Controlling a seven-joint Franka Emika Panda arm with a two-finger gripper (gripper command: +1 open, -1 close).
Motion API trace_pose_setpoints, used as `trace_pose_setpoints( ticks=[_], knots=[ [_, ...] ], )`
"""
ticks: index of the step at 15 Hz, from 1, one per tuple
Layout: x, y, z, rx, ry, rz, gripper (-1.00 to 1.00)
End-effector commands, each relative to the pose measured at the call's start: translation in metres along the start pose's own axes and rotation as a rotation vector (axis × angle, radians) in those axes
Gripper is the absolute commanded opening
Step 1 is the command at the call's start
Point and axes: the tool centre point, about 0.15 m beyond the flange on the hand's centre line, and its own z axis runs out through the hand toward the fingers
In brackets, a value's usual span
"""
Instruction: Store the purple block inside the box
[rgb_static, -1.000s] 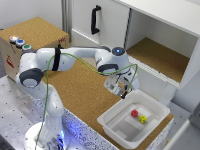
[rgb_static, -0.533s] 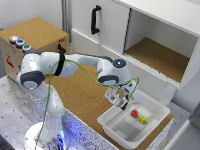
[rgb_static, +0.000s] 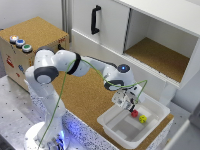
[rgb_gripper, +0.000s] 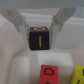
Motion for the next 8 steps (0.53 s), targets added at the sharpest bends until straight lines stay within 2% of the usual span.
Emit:
trace_pose_setpoints(
  ticks=[1,4,5,8],
  knots=[
    [0.03,0.02,0.047,0.142,-0.004,-0.001,-1.0],
    [0.031,0.023,0.055,0.179,-0.044,0.03,-1.0],
    [0.031,0.024,0.055,0.171,-0.046,0.031,1.0],
    [0.03,0.031,0.042,0.175,-0.019,0.028,1.0]
  ],
)
